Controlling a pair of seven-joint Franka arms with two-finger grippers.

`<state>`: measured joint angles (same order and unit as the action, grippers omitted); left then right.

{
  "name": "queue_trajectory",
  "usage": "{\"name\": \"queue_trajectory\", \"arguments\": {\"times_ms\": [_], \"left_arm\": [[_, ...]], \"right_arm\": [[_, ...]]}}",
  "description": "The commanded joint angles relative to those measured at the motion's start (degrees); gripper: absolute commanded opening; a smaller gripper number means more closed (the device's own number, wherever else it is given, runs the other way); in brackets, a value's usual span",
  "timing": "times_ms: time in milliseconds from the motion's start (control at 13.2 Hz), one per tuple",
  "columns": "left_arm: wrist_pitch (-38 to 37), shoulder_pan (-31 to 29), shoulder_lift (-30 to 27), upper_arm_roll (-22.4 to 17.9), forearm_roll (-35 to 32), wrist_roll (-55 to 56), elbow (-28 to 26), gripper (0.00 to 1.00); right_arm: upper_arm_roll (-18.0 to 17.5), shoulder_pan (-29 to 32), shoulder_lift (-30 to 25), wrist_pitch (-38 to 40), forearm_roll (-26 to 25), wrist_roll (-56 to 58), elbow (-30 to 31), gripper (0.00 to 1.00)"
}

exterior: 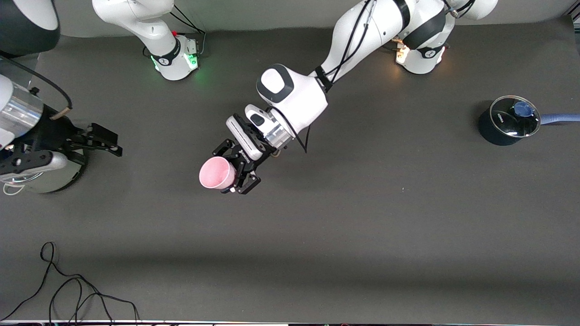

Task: Transfer pink cup from left to right arm
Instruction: 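Hold the cup out while the right gripper reaches its rim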

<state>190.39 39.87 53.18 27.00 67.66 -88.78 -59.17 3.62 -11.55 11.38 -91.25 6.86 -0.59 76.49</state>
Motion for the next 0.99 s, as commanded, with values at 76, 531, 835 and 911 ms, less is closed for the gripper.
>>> {"name": "queue_trajectory", "arguments": {"times_ms": [76, 531, 835, 911], "left_arm": [[1.74, 1.44, -0.18, -1.25, -0.16, 0.71, 1.42, 0.0], [5.07, 2.92, -0.1, -1.78, -0.16, 0.98, 1.34, 0.0], [6.75, 3.63, -0.1, -2.13, -0.08, 0.98, 1.34, 0.0], [6.75, 3.63, -0.1, -2.13, -0.08, 1.06, 1.25, 0.0]], "right_arm": [[0.25, -3.99, 5.14, 0.03, 0.44, -11.41, -6.88, 1.0], [0.33, -10.59, 6.11, -2.87, -0.44, -26.64, -6.79, 1.0], [0.33, -13.22, 8.12, -3.67, -1.49, -36.38, -6.7, 1.0], [0.33, -14.19, 8.57, -4.1, -3.32, -38.93, -6.62, 1.0]]}}
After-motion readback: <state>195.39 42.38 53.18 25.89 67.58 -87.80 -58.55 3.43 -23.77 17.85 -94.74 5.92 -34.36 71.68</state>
